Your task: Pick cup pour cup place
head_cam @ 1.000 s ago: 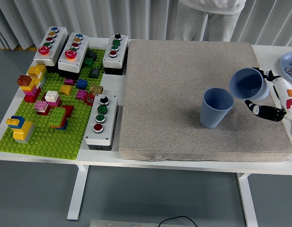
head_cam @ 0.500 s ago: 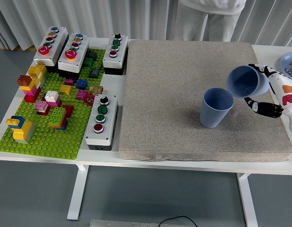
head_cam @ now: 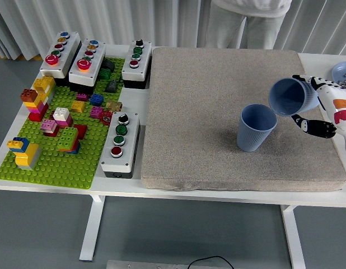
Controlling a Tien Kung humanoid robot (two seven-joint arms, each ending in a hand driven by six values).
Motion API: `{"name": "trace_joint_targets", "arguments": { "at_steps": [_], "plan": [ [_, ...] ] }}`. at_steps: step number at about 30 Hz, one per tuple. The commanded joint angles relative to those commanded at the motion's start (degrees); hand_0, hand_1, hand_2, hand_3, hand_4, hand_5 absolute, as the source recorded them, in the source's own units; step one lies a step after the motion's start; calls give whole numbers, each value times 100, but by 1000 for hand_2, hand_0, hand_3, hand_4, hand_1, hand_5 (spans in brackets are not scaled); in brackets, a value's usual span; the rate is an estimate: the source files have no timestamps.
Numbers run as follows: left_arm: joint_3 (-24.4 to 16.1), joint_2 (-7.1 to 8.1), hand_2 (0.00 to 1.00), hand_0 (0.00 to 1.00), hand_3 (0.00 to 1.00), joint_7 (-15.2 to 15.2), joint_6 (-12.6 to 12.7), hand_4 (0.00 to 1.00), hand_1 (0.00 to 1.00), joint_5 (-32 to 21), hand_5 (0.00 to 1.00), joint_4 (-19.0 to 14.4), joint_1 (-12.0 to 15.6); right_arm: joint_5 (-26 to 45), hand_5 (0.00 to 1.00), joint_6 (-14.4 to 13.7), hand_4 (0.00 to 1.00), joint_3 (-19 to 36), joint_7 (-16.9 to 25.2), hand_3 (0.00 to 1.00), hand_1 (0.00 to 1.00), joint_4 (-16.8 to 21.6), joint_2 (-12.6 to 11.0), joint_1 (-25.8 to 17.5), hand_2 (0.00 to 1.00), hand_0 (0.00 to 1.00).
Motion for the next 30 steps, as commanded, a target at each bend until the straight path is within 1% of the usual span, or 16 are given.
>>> {"name": "trace_joint_targets", "arguments": {
  "at_steps": [11,19,24,30],
  "plan": [
    [-6,10,821,733,663,7,-1,504,760,18,918,0,17,-231,39,-27,691,-310,-223,749,763,47,-142,179,704,863],
    [12,13,821,733,664,0,1,504,759,-9,918,0,9,-344,35,-52,690,-474,-338,748,763,57,-203,279,705,868],
    [3,13,821,733,664,4,0,505,760,-2,918,0,7,-450,28,-159,687,-546,-424,745,768,59,-231,311,707,874],
    [7,12,820,734,665,0,2,505,760,-12,918,0,-1,-555,21,-201,685,-601,-473,744,769,31,-267,354,706,880]
  ]
}}
